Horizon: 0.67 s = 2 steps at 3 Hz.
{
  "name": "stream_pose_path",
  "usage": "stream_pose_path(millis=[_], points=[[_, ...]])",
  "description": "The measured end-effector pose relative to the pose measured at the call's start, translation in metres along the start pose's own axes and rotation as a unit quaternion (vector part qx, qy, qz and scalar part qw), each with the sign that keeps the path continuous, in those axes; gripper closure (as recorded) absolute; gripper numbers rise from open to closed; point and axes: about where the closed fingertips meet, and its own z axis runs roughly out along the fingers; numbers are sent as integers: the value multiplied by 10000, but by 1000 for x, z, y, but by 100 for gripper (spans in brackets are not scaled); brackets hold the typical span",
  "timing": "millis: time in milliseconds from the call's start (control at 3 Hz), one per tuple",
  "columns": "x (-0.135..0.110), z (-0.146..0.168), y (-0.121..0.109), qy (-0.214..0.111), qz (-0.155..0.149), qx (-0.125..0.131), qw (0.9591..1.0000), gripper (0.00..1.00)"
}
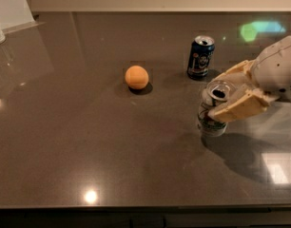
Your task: Move 7up can near pepsi can
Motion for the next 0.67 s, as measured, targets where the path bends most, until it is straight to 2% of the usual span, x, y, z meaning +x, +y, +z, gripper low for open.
stream_pose_path(millis=[333, 667], points=[[13, -12, -48, 162, 461, 316, 9983, 100], [22, -13, -95, 126, 872, 530, 9947, 100]])
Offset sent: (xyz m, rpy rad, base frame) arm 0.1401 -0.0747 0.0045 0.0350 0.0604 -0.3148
